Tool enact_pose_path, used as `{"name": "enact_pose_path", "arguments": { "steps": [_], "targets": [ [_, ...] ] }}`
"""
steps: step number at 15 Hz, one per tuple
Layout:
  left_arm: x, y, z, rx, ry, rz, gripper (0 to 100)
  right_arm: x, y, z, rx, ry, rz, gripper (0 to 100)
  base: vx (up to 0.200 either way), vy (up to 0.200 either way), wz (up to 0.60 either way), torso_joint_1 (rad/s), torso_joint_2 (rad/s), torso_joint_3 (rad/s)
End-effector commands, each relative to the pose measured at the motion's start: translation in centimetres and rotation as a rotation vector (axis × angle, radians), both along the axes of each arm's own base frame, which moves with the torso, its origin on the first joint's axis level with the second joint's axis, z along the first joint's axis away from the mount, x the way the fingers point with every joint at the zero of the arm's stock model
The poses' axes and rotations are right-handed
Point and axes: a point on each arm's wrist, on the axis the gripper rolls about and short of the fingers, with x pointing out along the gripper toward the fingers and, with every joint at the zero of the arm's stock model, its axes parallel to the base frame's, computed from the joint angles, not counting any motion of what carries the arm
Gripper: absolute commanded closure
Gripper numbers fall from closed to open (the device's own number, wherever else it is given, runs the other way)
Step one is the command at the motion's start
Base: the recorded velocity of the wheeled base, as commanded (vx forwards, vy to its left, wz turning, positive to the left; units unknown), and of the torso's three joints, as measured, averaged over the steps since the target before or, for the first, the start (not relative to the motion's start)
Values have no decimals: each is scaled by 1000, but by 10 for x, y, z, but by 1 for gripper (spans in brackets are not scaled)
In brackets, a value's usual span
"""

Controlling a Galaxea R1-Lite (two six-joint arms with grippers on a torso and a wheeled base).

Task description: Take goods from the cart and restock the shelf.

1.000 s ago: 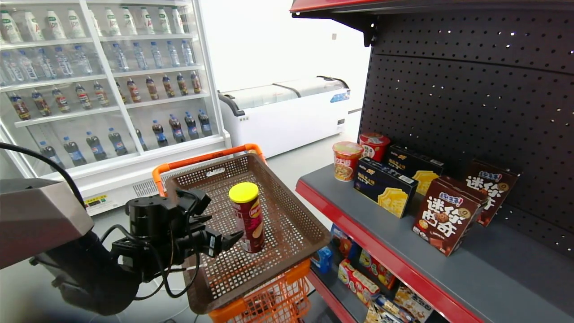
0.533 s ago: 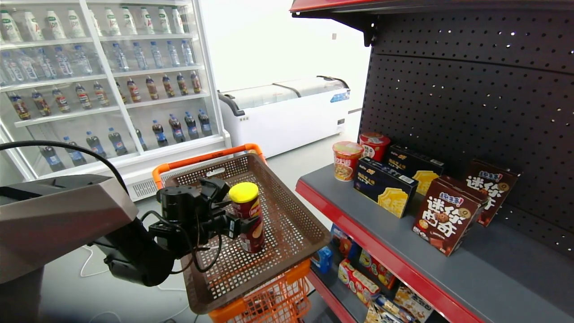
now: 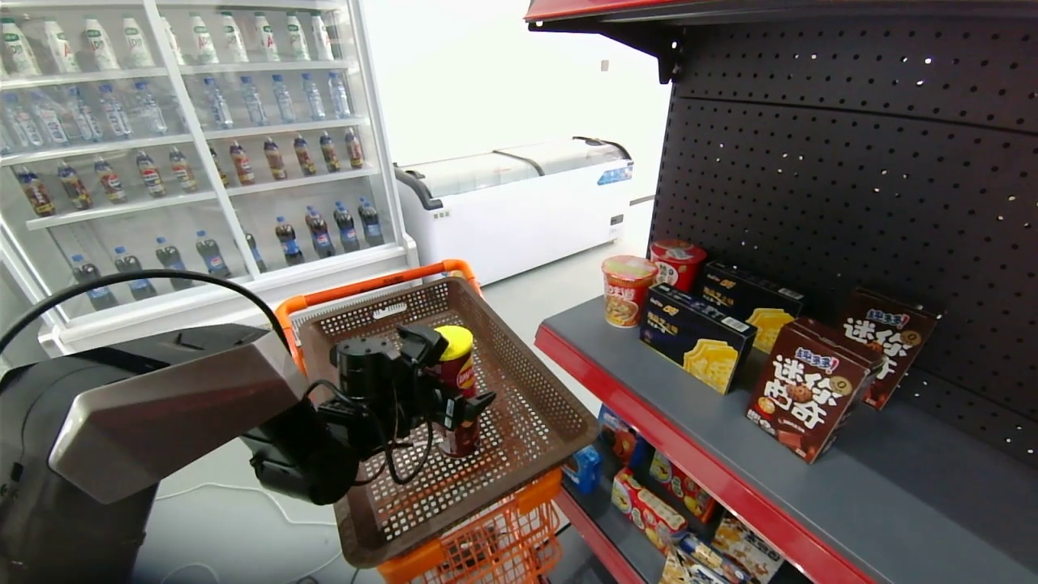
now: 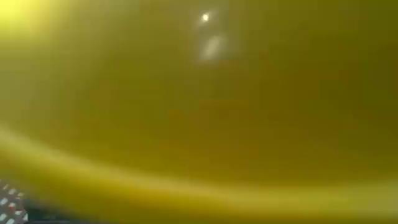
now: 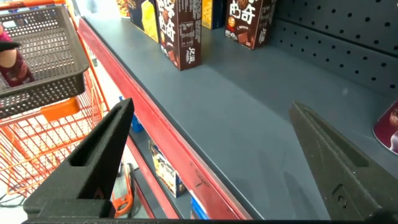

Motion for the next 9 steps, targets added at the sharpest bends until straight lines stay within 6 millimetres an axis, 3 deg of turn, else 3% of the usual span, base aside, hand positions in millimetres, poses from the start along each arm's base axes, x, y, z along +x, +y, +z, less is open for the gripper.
{"name": "enact_pose_path", "arguments": {
  "steps": [1,2,6,9],
  "targets": [
    [-1,-8,-10,5,17,-20,0,0,0,0,0,0,0,0,0,0,0,0,0,0],
    [-1,-10,-10,3,11,-25,100,0,0,0,0,0,0,0,0,0,0,0,0,0],
    [-5,-3,3,54,-32,-1,100,0,0,0,0,0,0,0,0,0,0,0,0,0],
    [-27,29,62,74,-135,78,100,0,0,0,0,0,0,0,0,0,0,0,0,0]
  ]
}}
